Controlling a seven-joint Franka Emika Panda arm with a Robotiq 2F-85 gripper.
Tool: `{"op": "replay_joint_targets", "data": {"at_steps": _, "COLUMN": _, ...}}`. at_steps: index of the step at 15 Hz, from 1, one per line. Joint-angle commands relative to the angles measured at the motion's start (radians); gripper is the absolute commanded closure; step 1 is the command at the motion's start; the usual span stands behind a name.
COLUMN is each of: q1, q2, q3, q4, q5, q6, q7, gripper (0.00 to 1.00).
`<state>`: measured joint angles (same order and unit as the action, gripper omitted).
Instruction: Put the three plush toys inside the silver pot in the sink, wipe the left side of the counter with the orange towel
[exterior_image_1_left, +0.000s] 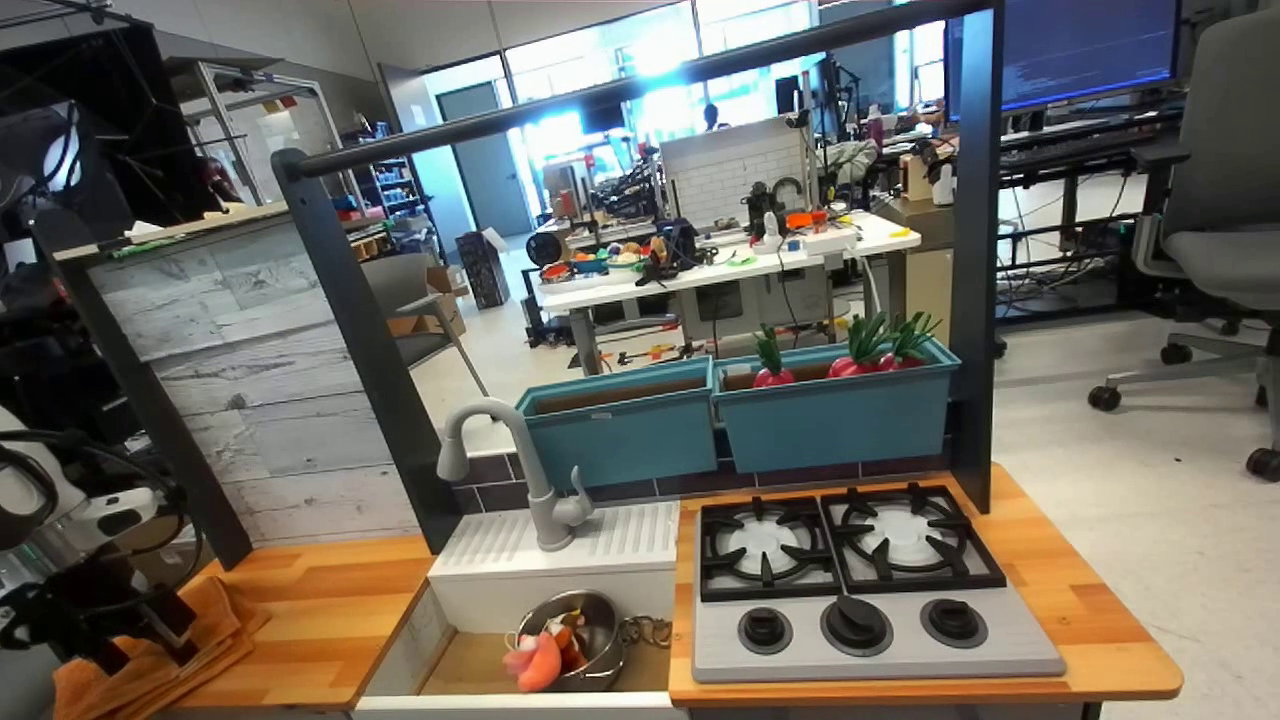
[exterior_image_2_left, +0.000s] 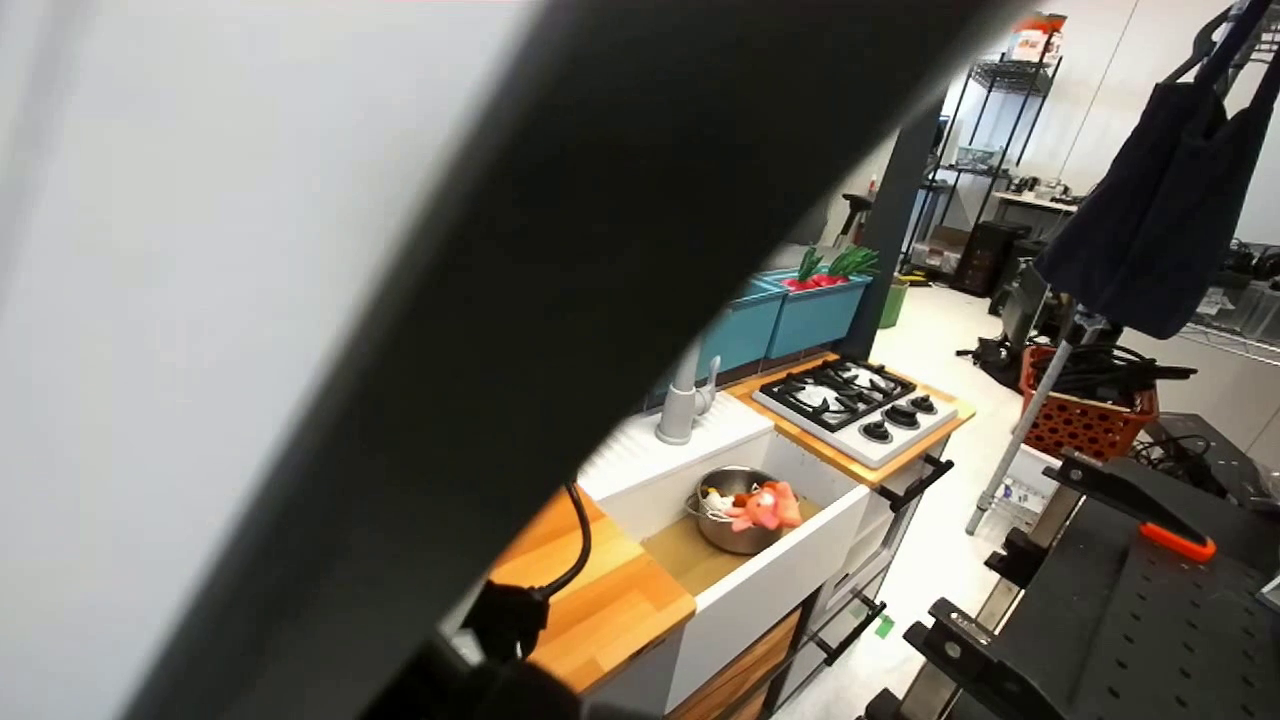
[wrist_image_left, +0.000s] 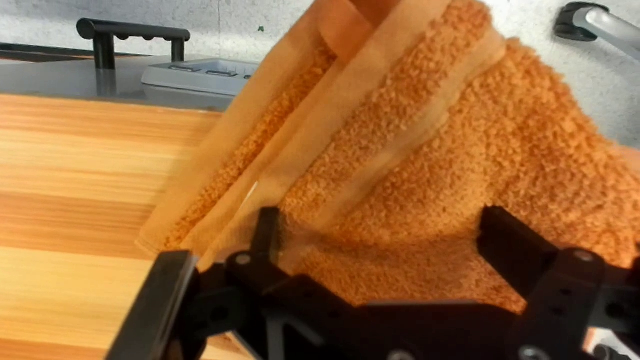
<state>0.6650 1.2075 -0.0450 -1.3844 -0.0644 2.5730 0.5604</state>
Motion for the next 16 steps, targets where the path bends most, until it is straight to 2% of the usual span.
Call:
{"op": "replay_joint_targets", "data": {"at_steps": 1, "q1": -0.032, "q2": -0.006, "q3": -0.027, "q4": -0.022, "q5": 0.033, "q6": 0.065, "q7": 0.037, "gripper": 0.0}}
{"op": "replay_joint_targets", "data": {"at_steps": 4, "q1": -0.064, "q2": -0.041, "q3": -0.099, "q4": -0.099, "q5": 0.058, "q6": 0.154, "q7": 0.126, "gripper": 0.0}}
{"op": "replay_joint_targets", "data": {"at_steps": 7, "q1": -0.087, "q2": -0.032, "q3": -0.146, "q4": -0.116, "q5": 0.075, "q6": 0.174, "q7": 0.195, "gripper": 0.0}}
{"op": "replay_joint_targets", "data": {"at_steps": 11, "q1": -0.083, "q2": -0.013, "q3": -0.105, "q4": -0.091, "q5": 0.042, "q6": 0.142, "q7": 0.164, "gripper": 0.0}}
{"op": "replay_joint_targets", "data": {"at_steps": 16, "q1": 0.019, "q2": 0.025, "q3": -0.035, "q4": -0.019, "q5": -0.018, "q6": 0.146, "q7": 0.072, "gripper": 0.0}}
